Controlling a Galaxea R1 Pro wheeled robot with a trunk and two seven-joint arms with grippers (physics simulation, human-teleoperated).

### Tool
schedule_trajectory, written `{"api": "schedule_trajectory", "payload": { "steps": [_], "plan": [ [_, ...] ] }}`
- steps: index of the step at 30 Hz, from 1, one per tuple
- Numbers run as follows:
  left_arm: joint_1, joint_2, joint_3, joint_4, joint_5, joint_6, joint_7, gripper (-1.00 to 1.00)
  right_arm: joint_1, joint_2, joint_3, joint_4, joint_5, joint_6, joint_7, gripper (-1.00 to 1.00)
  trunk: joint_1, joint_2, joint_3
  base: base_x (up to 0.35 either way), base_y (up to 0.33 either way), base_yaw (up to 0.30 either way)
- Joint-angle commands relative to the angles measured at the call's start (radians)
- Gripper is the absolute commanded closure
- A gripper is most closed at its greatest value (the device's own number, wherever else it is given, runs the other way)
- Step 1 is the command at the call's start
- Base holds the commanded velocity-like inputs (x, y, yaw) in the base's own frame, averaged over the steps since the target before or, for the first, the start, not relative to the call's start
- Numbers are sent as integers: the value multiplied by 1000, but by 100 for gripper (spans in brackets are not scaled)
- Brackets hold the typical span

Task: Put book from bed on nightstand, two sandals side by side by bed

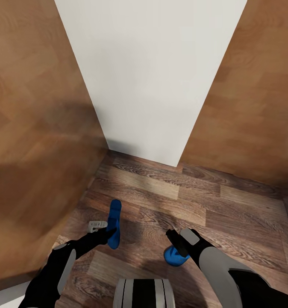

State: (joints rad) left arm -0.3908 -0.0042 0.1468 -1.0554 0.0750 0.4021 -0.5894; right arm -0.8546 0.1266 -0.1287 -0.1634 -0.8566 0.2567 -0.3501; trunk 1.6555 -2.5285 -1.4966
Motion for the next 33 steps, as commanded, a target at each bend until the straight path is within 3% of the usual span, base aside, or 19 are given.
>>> {"api": "schedule_trajectory", "payload": {
  "steps": [1, 9, 21, 26, 33],
  "plan": [
    [0, 0, 2, -1, 8, 9, -3, 100, 0, 1, -8, -3, 4, 5, -6, -100, 0, 0, -1, 0, 0, 0],
    [0, 0, 2, 0, 8, 9, -3, 100, 0, 1, -9, -3, 4, 5, -6, -100, 3, -2, -32, 0, 0, 0],
    [0, 0, 2, 0, 8, 9, -3, 100, 0, 1, -9, -4, 2, 4, -6, -100, 3, -2, -32, 0, 0, 0],
    [0, 0, 2, 0, 8, 9, -3, 100, 0, 1, -9, -3, 2, -117, -11, -100, 3, -2, -32, 0, 0, 0],
    [0, 0, 2, 0, 8, 9, -3, 100, 0, 0, -8, -2, 2, -146, -18, -100, 3, -2, -32, 0, 0, 0]
  ]
}}
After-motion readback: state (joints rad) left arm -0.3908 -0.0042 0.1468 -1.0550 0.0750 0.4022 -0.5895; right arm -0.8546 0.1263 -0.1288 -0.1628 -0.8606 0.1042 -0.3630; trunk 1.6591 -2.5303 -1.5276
